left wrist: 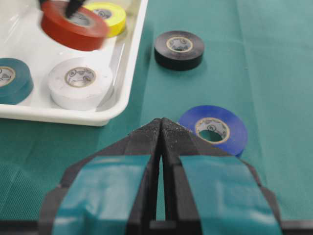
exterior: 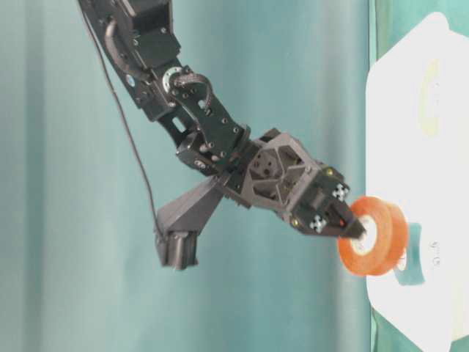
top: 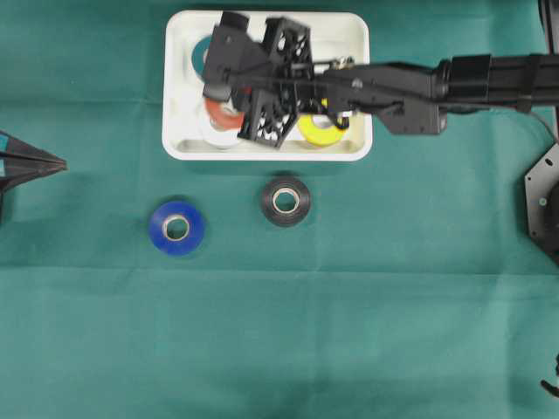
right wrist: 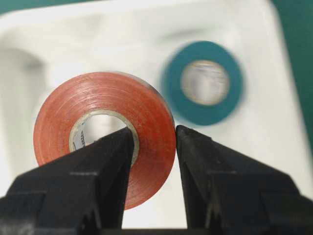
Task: Put the tape into the white case with the right arm.
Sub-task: 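Carry the orange-red roll into the tray's top middle and release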
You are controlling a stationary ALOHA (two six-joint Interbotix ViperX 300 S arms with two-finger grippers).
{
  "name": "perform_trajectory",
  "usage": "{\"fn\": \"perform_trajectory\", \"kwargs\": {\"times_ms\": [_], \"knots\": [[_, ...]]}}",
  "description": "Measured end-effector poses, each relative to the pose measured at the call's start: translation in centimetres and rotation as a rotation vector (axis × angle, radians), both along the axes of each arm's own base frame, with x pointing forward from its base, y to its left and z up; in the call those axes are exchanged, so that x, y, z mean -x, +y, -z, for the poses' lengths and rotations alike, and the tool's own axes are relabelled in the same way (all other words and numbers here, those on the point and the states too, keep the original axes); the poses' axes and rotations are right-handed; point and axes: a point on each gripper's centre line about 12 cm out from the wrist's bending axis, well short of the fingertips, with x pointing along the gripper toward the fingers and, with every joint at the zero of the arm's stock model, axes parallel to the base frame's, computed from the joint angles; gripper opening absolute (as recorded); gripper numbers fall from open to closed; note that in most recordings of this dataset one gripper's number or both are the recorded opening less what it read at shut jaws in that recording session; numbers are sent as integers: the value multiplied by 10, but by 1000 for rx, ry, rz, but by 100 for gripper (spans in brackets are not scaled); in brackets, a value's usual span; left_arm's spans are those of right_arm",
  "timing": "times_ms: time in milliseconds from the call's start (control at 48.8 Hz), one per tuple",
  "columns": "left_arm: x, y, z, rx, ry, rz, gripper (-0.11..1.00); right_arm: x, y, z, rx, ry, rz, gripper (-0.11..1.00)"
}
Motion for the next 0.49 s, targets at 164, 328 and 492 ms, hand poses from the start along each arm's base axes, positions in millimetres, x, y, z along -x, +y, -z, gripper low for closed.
{"fn": "perform_trajectory", "kwargs": {"times_ms": [164, 328, 492], "knots": [[0, 0, 0, 0, 0, 0, 0, 9, -26, 2, 24, 16, 33, 1], [0, 0, 0, 0, 0, 0, 0, 17, -49, 2, 25, 11, 79, 1], [0, 0, 0, 0, 0, 0, 0, 23, -54, 7, 21, 27, 91, 1]]}}
